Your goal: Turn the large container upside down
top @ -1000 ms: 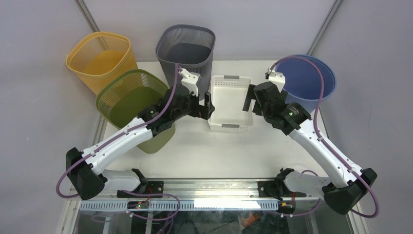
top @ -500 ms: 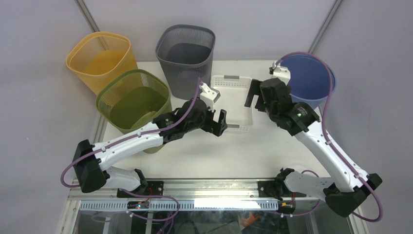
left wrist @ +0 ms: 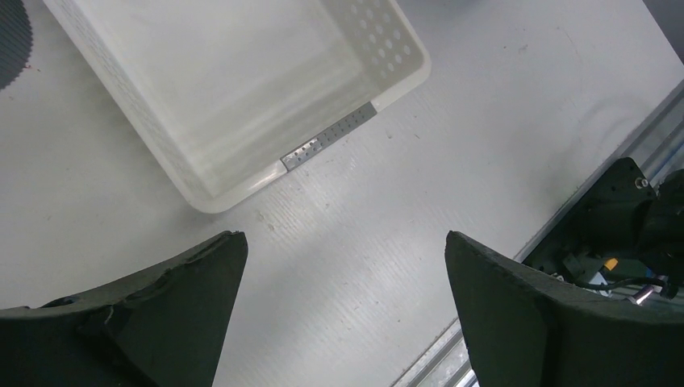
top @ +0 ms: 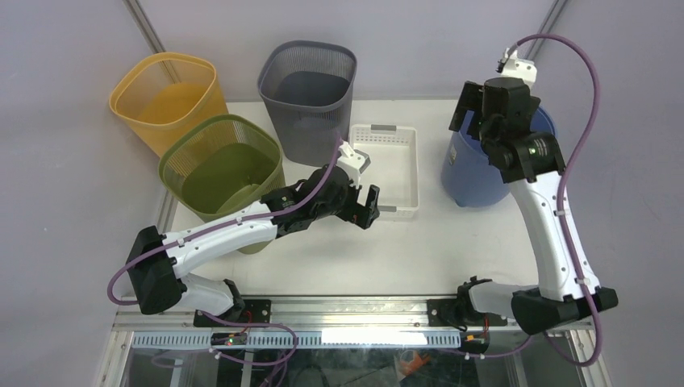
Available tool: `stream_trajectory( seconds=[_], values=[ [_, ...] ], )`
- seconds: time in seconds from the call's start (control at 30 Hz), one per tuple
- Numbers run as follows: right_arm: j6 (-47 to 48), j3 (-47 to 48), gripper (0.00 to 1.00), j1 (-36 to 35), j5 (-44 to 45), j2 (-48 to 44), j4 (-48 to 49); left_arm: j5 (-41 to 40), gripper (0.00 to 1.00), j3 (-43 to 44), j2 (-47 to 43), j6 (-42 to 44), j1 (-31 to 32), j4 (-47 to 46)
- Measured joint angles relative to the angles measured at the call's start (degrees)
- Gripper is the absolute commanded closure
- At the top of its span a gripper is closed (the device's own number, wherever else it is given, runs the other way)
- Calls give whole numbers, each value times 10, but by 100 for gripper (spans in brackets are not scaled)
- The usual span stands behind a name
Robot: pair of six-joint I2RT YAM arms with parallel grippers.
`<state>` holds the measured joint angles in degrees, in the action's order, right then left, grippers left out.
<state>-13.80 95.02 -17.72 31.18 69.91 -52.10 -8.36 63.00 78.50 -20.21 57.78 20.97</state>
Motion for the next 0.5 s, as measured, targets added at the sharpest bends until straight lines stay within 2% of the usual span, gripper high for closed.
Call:
stream_trajectory(
  seconds=[0.27, 0.5],
  values=[
    [28, 36, 1, 76, -108, 87, -45, 19, 1, 1, 6, 0, 0, 0],
    [36, 37, 3, 85, -187, 119, -71, 30, 1, 40, 72, -9, 0, -2]
  ],
)
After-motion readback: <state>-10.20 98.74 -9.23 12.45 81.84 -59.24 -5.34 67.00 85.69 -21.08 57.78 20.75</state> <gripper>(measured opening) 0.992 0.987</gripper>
